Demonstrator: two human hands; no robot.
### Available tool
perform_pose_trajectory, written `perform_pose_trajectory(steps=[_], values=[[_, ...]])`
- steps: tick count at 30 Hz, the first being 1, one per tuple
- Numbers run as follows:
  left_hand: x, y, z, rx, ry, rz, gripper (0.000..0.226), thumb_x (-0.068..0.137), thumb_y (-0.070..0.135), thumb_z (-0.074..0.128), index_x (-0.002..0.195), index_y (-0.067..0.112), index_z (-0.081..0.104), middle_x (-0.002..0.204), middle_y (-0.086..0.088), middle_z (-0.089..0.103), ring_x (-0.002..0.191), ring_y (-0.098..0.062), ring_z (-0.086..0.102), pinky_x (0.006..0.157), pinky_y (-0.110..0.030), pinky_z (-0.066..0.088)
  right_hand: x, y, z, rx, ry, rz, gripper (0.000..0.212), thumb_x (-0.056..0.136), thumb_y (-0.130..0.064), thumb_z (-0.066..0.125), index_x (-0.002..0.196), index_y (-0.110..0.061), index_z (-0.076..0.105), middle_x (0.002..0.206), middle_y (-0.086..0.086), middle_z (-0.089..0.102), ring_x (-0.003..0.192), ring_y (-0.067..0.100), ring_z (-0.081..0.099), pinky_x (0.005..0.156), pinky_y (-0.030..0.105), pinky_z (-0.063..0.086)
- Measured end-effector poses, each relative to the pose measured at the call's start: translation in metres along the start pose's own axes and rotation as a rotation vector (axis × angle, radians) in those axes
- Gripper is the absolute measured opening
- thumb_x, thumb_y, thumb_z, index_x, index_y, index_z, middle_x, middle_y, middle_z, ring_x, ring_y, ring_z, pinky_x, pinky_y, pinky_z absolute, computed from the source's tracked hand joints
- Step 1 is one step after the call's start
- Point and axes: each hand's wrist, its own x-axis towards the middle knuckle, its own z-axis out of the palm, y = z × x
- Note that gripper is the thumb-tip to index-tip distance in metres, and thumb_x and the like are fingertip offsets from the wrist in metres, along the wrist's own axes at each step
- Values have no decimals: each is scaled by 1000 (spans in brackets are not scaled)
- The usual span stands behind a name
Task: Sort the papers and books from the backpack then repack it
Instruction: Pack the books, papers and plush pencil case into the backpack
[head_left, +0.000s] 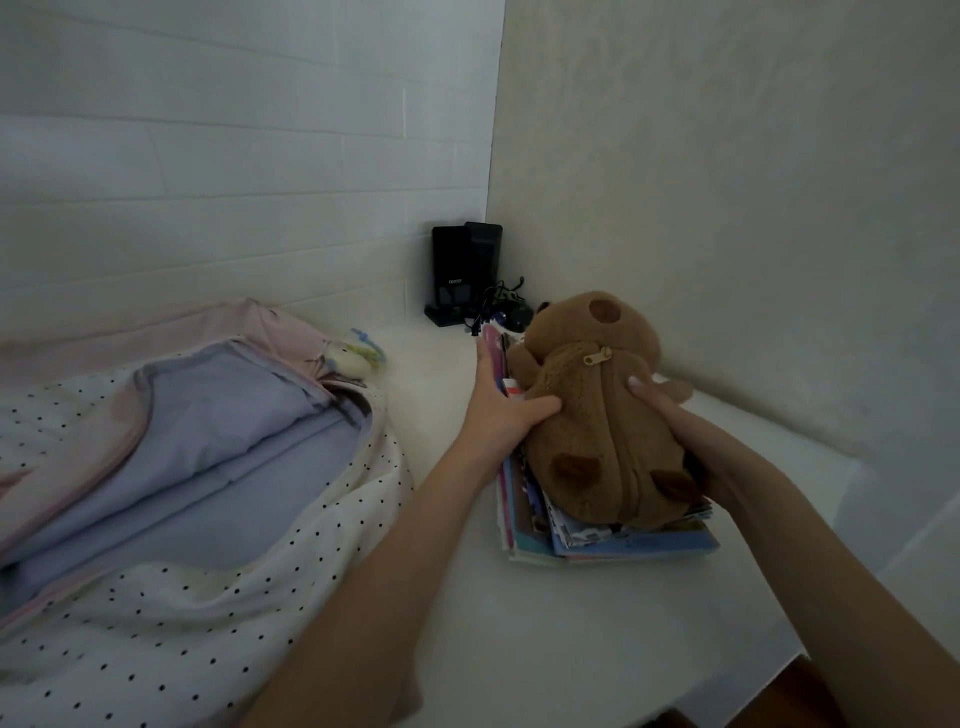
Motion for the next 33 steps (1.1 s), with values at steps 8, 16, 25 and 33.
perform_pose_trajectory(steps=[8,16,25,33], values=[[-7,25,4,234,-71,266,124,71,5,78,147,36,-16,156,7,16,139,-8,24,108,-23,27,-10,-3,-20,189,-110,-63,68,66,-61,54,117,-16,58,112,13,65,104,29,61,80,41,48],[4,48,-13,370,-10,406,129,64,12,78,144,39,-20,139,16,45,126,-8,49,107,-38,41,-14,-23,-2,117,98,-555,35,73,-38,70,103,-21,63,111,6,68,100,19,65,83,33,52],[-1,18,-26,379,-214,129,111,48,33,89,129,51,15,142,10,34,130,-11,38,107,-34,39,0,-19,-7,-254,89,-616,42,73,-28,78,111,-30,59,113,-6,63,110,16,58,88,30,50],[15,2,-21,488,-11,218,97,36,42,93,121,23,51,119,4,59,110,-8,58,89,-23,51,16,-4,-1,-242,261,-728,116,38,-68,78,135,-19,39,131,1,51,115,14,54,87,24,49]])
